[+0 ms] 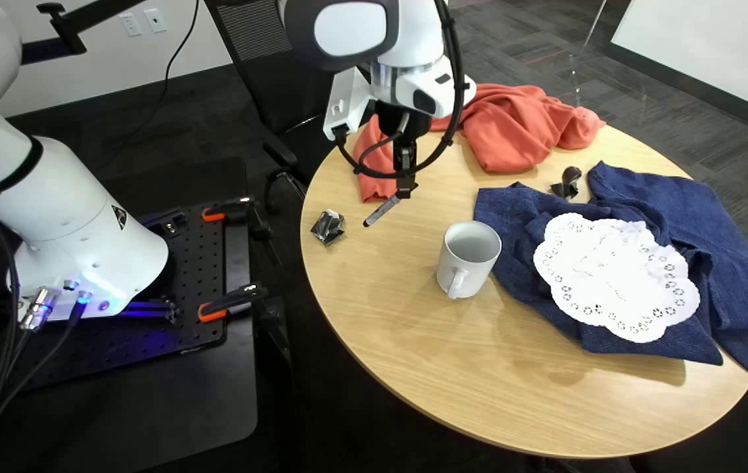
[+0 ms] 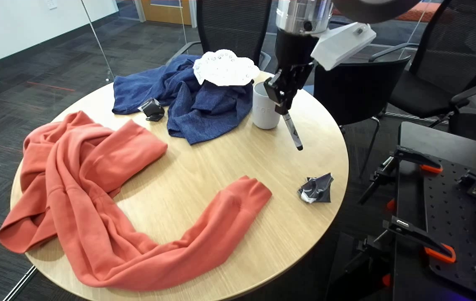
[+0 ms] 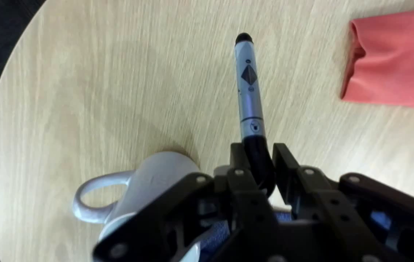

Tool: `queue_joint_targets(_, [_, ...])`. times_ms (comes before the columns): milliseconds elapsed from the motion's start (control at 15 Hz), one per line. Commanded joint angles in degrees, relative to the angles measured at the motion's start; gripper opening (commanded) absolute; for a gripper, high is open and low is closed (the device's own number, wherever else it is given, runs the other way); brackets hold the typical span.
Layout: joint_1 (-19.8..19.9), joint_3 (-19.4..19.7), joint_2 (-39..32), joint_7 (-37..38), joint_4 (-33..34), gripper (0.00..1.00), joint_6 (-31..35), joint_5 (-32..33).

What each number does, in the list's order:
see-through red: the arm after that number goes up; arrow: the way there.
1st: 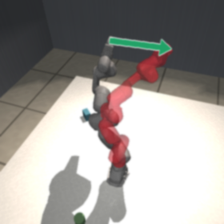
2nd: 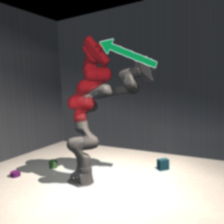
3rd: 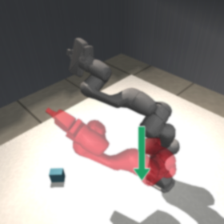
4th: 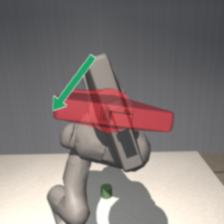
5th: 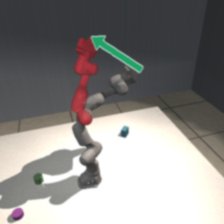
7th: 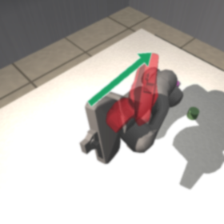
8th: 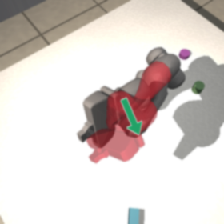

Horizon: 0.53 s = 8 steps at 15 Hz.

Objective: Pick up the pen from the mug cup and put it on the table.

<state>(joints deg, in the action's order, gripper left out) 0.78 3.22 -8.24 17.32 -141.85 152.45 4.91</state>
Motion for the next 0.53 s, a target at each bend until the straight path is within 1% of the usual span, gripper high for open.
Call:
queue_joint_targets(0, [-1.47, 0.49, -5.37, 1.53, 4.02, 0.06, -3.06, 0.87])
queue_joint_targets(267, [-3.41, 0.79, -8.21, 1.76, 5.99, 0.06, -4.82, 1.02])
queue_joint_targets(333, [-3.83, 0.78, -8.56, 1.72, 6.33, 0.09, -5.3, 1.02])
queue_joint_targets(400, [-4.25, 0.79, -8.78, 1.76, 6.74, 0.25, -6.05, 1.11])
queue_joint_targets(467, [-4.7, 0.88, -8.87, 1.94, 7.03, 0.5, -6.65, 1.35])
